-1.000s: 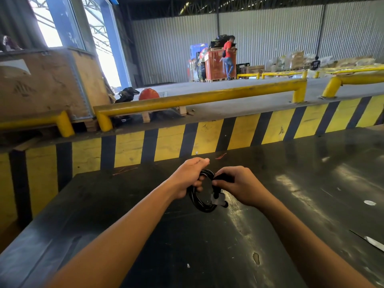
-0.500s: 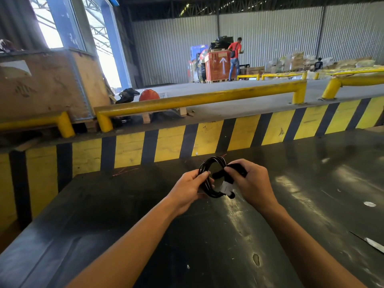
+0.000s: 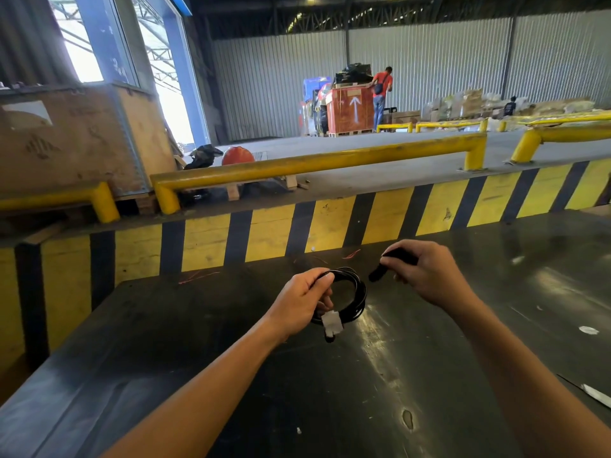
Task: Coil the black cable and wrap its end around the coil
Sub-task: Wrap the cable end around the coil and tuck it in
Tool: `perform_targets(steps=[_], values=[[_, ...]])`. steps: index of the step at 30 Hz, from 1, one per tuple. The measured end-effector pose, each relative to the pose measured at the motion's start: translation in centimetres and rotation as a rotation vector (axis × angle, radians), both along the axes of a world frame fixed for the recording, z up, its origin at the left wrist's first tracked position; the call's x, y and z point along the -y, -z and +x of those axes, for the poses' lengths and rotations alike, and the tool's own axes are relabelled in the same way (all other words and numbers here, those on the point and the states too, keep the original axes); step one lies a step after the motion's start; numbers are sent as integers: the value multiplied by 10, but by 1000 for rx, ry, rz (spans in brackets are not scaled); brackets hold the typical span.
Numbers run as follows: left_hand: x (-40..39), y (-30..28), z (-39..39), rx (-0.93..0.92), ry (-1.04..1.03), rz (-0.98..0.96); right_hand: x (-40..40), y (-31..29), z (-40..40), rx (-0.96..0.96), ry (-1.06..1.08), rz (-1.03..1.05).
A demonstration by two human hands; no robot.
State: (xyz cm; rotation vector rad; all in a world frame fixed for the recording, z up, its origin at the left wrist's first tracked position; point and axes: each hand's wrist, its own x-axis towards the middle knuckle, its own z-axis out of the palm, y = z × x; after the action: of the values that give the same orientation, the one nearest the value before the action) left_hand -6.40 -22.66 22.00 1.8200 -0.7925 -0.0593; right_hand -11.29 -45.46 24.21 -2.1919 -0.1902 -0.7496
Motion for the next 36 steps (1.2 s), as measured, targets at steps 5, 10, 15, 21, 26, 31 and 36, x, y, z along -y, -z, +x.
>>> perform_targets(steps=[5, 10, 15, 21, 26, 31, 36], values=[[10, -5, -9, 113, 87, 85, -13, 5, 15, -18, 60, -203], [13, -8, -9, 175, 22, 95, -16, 6, 18, -177, -221, 81], [14, -5, -7, 188, 9, 123, -12, 5, 16, -413, -462, 529], [22, 0, -7, 127, 33, 153, -13, 1, 17, -531, -390, 456], [29, 0, -9, 88, 35, 70, -18, -1, 17, -553, -300, 324], [34, -2, -10, 25, 31, -67, -26, -1, 19, -499, -188, 322], [29, 2, -11, 22, 105, -24, -23, -5, 19, -491, -206, 412]])
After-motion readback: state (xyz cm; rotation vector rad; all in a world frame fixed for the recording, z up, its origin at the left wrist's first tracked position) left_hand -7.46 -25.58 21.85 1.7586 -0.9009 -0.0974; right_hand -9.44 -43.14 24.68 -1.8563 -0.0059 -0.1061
